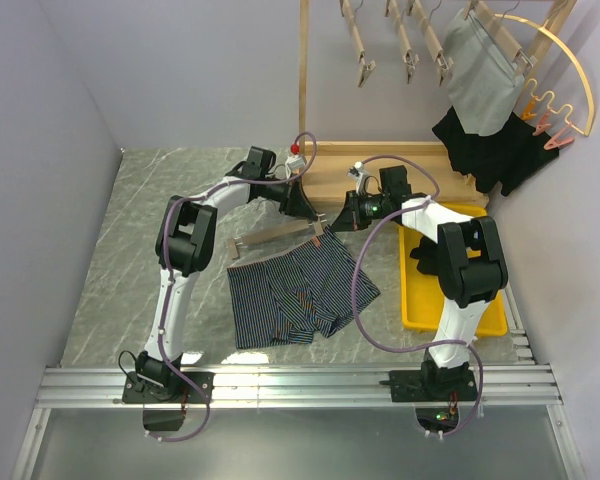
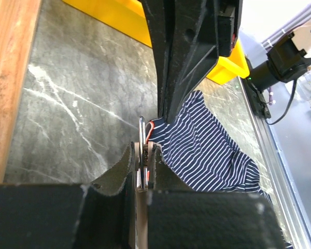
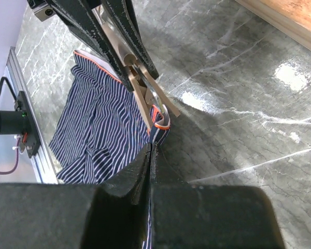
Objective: Clip the underwear to the hanger
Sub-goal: Clamp the underwear onto the hanger.
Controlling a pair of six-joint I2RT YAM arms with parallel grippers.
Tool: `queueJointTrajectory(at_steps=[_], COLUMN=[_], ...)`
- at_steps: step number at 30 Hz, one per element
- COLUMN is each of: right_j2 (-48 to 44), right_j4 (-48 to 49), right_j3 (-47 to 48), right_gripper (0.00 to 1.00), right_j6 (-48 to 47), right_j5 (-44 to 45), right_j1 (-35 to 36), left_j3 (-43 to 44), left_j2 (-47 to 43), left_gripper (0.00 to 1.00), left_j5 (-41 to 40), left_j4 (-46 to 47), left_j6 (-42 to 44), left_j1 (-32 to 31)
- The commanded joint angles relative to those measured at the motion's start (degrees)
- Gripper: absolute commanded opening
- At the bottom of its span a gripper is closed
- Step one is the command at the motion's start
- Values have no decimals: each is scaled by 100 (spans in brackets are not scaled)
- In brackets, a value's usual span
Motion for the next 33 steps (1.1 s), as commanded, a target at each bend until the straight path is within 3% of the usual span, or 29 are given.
queueJointTrajectory(at_steps=[1,16,27,33], right_j2=[-260,-366,-366,-357], right_j4=[246,528,730,633], right_j3=[54,10,-78,-87], right_gripper=[0,0,0,0], right_j6=[-46,209,402,305], right_j5=[-121,-218,-209,-174], right_j1=[20,29,29,20], left_j3=[-43,-184,-175,-114], left_j2=[56,82,100,135], left_gripper=[0,0,0,16], left_j5=[389,609,460,258], left_j4=[229,721,309,238], left_j6=[57,-339,-93,-154], left_j1=[-17,-26,-52,-70])
